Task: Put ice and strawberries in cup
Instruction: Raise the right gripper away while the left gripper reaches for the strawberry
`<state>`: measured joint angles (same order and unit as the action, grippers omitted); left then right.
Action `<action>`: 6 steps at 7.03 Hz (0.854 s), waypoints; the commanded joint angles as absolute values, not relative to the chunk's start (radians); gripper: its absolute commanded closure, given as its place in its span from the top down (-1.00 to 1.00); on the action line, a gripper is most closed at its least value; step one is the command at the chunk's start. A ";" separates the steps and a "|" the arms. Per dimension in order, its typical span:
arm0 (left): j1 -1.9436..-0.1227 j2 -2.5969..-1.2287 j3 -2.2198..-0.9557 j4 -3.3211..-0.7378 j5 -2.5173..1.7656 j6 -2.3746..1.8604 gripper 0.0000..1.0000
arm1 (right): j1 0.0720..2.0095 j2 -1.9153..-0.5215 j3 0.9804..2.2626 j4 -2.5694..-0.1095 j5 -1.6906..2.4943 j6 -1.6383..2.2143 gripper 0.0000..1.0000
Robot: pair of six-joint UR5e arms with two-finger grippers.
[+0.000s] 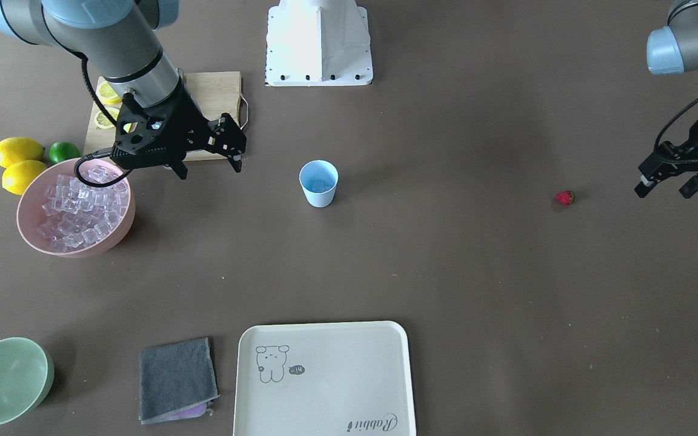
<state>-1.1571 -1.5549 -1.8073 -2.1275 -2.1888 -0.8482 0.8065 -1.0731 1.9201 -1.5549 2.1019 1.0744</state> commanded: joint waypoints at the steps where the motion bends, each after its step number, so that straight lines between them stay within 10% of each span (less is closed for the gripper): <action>1: -0.998 -1.511 -1.847 -2.192 -2.047 -0.989 0.95 | 0.893 -1.152 1.922 -1.549 2.172 0.967 0.99; 6: -0.793 -1.503 -1.723 -2.308 -1.862 -1.095 0.95 | 0.899 -1.161 1.917 -1.548 2.166 0.951 0.99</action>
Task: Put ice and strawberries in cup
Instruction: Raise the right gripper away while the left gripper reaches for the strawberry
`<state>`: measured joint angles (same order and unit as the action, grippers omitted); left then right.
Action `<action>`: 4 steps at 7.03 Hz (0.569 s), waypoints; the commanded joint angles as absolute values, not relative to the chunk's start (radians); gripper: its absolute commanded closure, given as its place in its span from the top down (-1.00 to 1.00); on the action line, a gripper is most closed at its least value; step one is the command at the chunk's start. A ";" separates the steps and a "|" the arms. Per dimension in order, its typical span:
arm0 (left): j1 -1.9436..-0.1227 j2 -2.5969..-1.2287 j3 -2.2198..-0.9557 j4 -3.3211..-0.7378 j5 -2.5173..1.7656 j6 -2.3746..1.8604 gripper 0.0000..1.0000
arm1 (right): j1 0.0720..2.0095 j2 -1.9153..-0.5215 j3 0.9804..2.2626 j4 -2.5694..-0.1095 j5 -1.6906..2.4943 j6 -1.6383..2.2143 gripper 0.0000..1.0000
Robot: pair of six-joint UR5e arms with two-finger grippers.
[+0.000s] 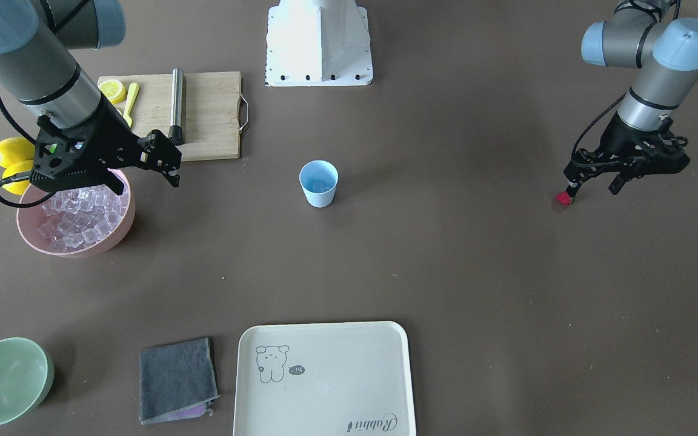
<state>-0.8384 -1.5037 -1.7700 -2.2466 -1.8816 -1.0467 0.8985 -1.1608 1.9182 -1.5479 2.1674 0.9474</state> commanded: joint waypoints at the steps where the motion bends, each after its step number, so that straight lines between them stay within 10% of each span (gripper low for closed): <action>1: -0.761 -1.503 -1.714 -2.330 -1.814 -1.106 0.95 | 0.897 -1.161 1.917 -1.548 2.166 0.951 0.99; 4: -0.758 -1.503 -1.695 -2.335 -1.815 -1.101 0.95 | 0.897 -1.161 1.917 -1.548 2.166 0.956 0.99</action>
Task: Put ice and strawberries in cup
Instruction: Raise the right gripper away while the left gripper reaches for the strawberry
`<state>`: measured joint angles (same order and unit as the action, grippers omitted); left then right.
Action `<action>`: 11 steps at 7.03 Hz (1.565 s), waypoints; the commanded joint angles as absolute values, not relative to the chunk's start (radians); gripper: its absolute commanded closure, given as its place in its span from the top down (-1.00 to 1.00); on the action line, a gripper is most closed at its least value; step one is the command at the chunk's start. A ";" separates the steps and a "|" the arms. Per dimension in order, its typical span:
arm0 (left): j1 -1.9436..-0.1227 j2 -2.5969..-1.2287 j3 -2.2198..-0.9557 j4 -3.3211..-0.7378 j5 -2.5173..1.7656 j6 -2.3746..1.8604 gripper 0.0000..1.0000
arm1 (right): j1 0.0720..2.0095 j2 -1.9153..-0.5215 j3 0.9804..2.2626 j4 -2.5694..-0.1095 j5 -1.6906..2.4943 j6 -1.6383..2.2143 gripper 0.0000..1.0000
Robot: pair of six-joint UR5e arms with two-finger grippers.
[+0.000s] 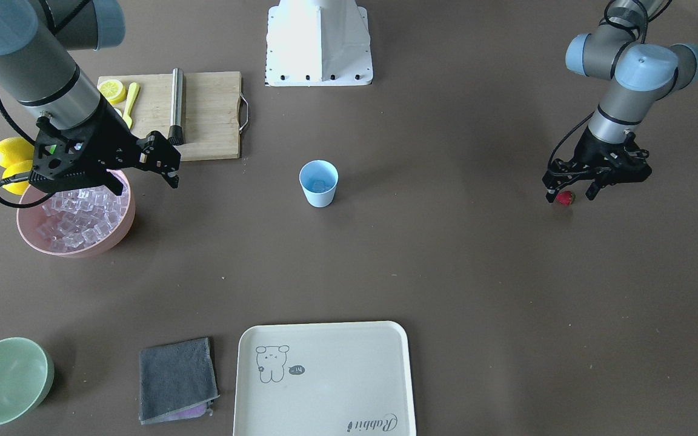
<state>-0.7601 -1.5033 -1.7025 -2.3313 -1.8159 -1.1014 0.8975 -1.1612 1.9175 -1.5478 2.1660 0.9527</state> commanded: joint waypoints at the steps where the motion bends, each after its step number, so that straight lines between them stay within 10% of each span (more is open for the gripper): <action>1: -0.756 -1.503 -1.694 -2.335 -1.815 -1.098 0.94 | 0.897 -1.161 1.917 -1.548 2.163 0.956 0.99; 5: -0.736 -1.503 -1.683 -2.339 -1.812 -1.103 0.23 | 0.896 -1.160 1.916 -1.548 2.157 0.956 0.99; 7: -0.738 -1.502 -1.689 -2.339 -1.813 -1.098 -0.93 | 0.896 -1.160 1.917 -1.548 2.155 0.956 0.99; 11: -0.808 -1.503 -1.767 -2.316 -1.960 -1.091 -1.00 | 0.896 -1.158 1.917 -1.548 2.155 0.957 0.99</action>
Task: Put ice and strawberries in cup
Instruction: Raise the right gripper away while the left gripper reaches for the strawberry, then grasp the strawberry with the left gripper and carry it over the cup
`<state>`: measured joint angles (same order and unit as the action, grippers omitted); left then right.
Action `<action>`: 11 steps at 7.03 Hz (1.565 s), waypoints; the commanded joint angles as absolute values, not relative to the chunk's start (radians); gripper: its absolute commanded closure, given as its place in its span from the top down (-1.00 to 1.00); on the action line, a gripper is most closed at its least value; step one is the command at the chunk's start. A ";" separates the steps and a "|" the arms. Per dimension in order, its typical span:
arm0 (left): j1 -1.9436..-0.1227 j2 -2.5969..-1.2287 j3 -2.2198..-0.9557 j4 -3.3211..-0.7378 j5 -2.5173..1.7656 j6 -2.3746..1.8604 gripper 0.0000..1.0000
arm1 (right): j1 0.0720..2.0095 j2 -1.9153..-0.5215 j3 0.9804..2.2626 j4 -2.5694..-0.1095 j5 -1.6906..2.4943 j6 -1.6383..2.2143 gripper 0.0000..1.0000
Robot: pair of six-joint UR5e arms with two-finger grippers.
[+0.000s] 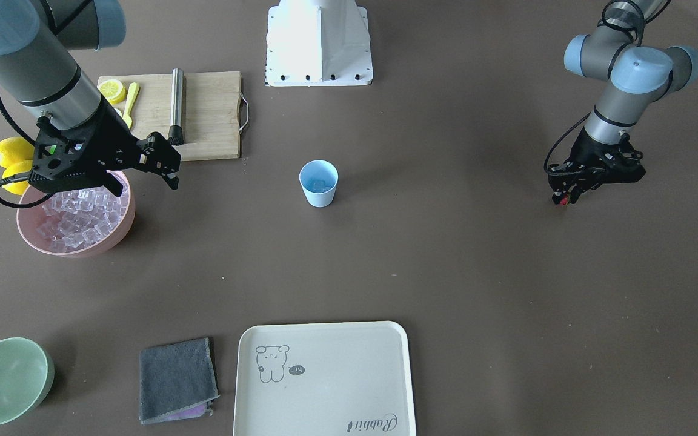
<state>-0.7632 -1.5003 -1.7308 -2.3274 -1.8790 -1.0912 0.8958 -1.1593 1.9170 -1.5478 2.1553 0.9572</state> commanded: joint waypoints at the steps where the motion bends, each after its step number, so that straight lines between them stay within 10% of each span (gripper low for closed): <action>1: -0.833 -1.520 -1.813 -2.246 -1.977 -1.091 -1.00 | 0.896 -1.160 1.919 -1.548 2.155 0.957 0.99; 7: -0.574 -2.076 -1.962 -1.564 -1.814 -1.466 -1.00 | 0.897 -1.178 1.922 -1.548 2.160 0.956 0.99; 11: -0.453 -2.354 -1.756 -1.521 -1.711 -1.575 -1.00 | 0.904 -1.178 1.925 -1.548 2.161 0.957 0.99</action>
<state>-0.4728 -2.2799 -1.8527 -1.4959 -1.7505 -1.5659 0.9029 -1.1790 1.9241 -1.5478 2.1624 0.9560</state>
